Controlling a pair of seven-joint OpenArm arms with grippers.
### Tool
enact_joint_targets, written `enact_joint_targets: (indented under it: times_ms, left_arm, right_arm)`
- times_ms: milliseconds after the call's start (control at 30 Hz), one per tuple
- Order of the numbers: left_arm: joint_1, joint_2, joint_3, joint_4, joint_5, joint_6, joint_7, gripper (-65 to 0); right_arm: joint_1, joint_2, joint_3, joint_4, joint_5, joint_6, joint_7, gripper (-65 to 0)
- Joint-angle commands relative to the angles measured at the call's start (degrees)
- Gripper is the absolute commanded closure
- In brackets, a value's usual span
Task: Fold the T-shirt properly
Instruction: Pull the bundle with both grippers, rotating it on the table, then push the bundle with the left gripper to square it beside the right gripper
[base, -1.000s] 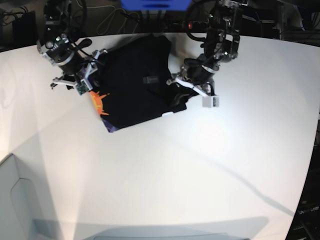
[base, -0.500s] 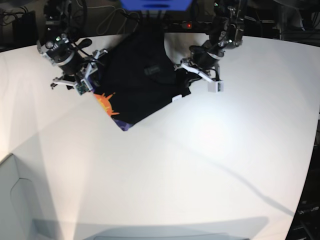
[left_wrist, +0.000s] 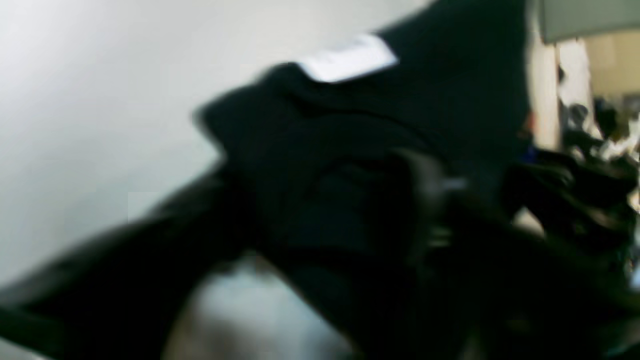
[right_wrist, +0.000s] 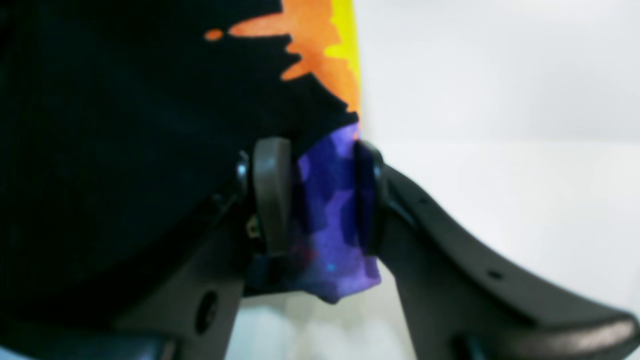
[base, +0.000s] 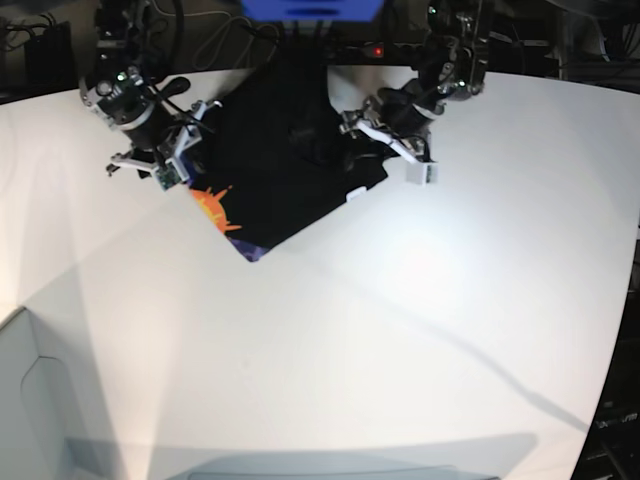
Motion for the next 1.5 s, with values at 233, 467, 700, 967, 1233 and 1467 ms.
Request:
enact_joint_targets:
  times_ms: [233, 467, 700, 967, 1233, 1467]
  left_arm:
    - [8.72, -3.02, -4.36, 10.84, 1.04, 1.19, 0.31, -56.9]
    - [6.7, -2.85, 1.26, 5.56, 1.13, 1.19, -0.13, -57.1]
    - [1.25, -0.82, 7.33, -1.56, 1.22, 1.19, 0.05, -57.1]
    - [-1.91, -0.65, 7.51, -4.98, 1.04, 0.75, 0.13, -56.0]
    - [-7.19, -1.0, 7.42, -5.34, 1.48, 1.19, 0.4, -21.3]
    - [-16.59, -2.32, 7.68, -12.81, 1.66, 1.28, 5.85, -0.9]
  right_arm:
    - [1.11, 0.23, 0.16, 2.15, 1.04, 0.8, 1.79, -21.9]
    - [2.87, -1.0, 0.25, 2.51, 1.04, 0.8, 1.79, -21.9]
    - [3.75, -1.0, 0.07, 2.42, 1.04, 0.8, 1.7, -21.9]
    - [3.93, -0.65, 0.07, 2.42, 0.95, 0.8, 1.79, -21.9]
    - [5.77, -0.65, 0.25, 2.33, 0.77, 0.8, 1.43, -21.9]
    - [7.71, -1.0, 4.99, 2.24, 0.77, 0.8, 1.26, -21.8]
